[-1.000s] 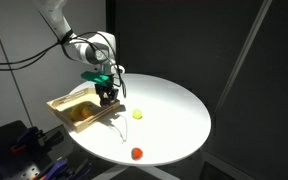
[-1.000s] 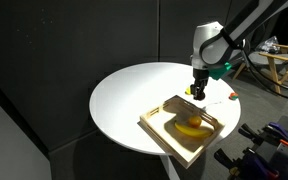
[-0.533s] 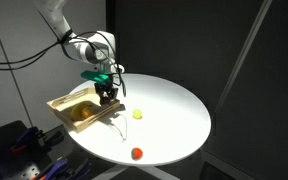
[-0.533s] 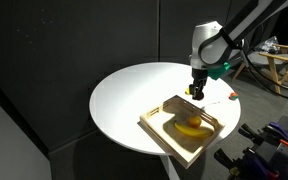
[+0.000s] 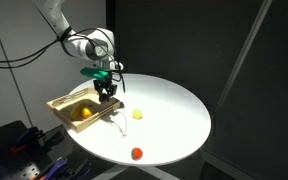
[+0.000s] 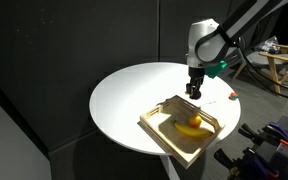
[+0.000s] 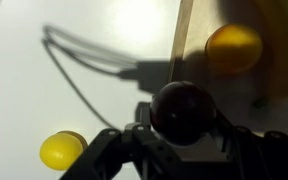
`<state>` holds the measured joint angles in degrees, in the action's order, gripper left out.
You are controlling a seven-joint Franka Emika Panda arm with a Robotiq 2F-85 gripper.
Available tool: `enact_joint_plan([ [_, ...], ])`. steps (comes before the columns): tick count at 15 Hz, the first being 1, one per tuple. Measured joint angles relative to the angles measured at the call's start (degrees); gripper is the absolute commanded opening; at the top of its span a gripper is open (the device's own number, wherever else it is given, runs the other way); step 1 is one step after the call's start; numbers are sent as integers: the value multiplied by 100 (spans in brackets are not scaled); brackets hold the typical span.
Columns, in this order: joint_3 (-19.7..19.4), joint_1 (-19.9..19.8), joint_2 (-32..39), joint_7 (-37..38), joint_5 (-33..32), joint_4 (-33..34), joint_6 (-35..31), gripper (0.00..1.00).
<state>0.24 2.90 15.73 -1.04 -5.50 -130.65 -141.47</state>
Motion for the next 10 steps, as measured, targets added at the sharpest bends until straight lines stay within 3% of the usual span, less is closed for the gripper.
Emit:
enact_joint_plan([
  [10, 147, 189, 53, 78, 0, 181, 230, 34],
])
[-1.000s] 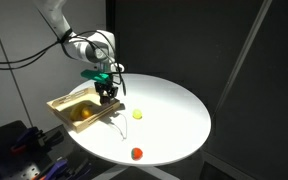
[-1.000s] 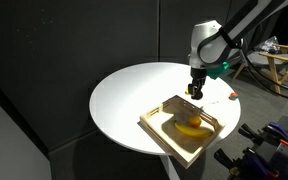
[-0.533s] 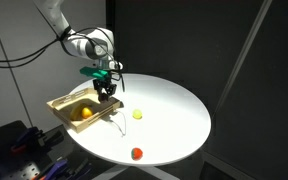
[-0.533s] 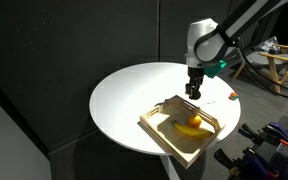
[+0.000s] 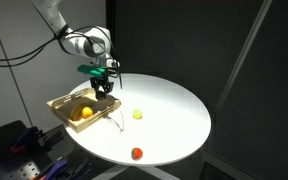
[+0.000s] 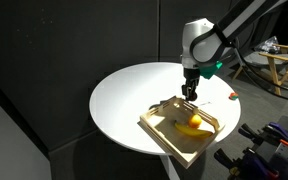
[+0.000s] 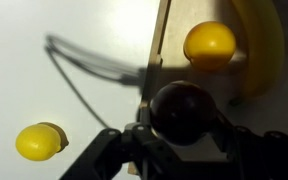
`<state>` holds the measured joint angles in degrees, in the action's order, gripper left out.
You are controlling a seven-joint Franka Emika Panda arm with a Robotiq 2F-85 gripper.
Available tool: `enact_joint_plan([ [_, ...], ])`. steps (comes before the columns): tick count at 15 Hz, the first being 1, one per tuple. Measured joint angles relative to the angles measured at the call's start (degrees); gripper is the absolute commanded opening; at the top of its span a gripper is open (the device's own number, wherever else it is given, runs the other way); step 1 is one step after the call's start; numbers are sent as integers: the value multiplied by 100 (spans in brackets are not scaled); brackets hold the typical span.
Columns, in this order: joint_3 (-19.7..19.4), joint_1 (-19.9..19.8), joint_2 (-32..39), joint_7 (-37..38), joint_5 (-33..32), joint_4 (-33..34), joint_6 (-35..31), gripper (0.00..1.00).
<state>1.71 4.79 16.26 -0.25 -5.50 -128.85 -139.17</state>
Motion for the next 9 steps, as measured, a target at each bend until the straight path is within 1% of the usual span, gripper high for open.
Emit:
enact_joint_plan([
  [9, 16, 53, 353, 26, 0, 371, -1, 34],
])
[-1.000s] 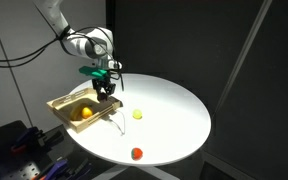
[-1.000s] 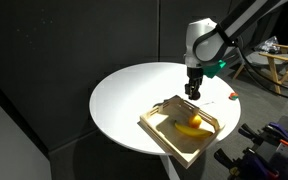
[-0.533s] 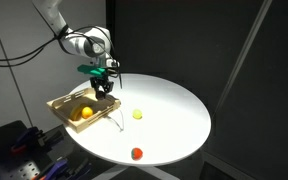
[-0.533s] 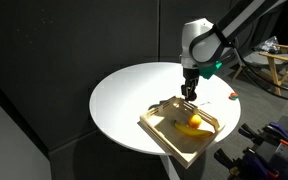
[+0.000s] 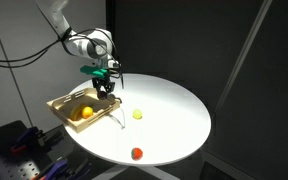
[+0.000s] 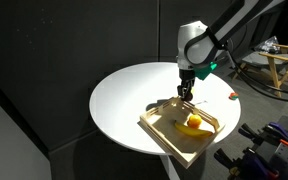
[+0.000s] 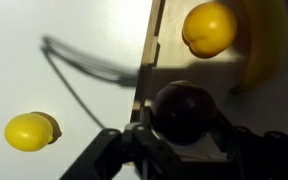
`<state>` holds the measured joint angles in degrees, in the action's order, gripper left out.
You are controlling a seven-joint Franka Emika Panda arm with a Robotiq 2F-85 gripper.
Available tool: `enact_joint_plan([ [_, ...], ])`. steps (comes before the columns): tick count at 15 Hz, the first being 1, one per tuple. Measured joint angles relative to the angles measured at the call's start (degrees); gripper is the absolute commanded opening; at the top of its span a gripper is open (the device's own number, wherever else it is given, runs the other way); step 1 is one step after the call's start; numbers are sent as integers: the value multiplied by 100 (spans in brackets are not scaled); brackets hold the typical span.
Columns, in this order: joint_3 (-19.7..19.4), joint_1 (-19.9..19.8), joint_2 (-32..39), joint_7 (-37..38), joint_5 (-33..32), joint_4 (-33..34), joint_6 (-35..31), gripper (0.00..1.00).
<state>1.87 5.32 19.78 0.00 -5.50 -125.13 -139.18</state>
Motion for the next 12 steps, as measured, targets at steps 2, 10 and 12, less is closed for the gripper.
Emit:
enact_joint_plan([
  [2, 6, 0, 107, 0, 0, 67, -11, 34],
  [10, 13, 112, 480, 4, 0, 213, -199, 34],
  [12, 13, 153, 551, 6, 0, 236, -287, 34],
])
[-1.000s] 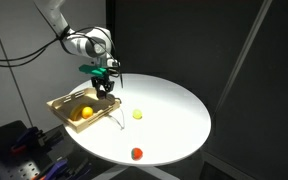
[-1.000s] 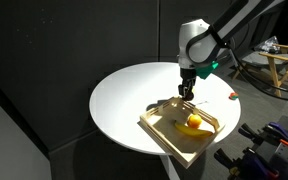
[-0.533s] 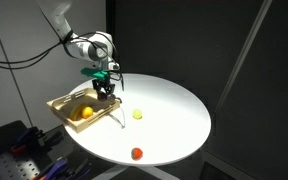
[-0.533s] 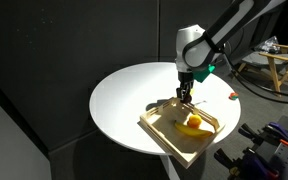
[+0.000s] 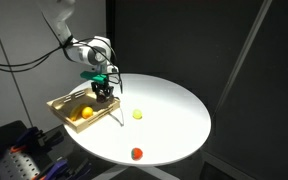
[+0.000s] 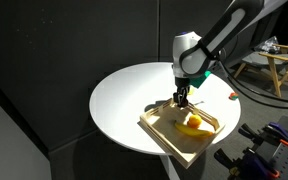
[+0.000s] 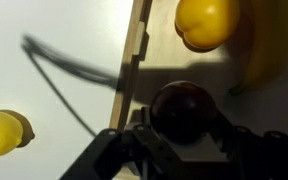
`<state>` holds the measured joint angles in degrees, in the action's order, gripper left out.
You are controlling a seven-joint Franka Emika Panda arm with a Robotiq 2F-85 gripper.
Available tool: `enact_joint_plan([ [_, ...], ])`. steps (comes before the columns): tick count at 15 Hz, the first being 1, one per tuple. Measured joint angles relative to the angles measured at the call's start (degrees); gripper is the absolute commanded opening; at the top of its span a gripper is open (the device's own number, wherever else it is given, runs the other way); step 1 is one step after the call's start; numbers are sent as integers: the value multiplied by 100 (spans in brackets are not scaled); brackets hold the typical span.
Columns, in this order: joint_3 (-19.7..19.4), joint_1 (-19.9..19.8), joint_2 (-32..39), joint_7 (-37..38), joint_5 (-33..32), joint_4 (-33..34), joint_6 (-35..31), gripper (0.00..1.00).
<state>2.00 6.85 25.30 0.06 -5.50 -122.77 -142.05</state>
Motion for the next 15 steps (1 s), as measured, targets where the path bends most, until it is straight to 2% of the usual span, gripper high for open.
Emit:
enact_joint_plan([
  [13, 0, 71, 166, 0, 0, 77, -226, 34],
  [14, 0, 72, 168, 0, 0, 82, -229, 44],
  [15, 0, 72, 170, 0, 0, 86, -230, 84],
])
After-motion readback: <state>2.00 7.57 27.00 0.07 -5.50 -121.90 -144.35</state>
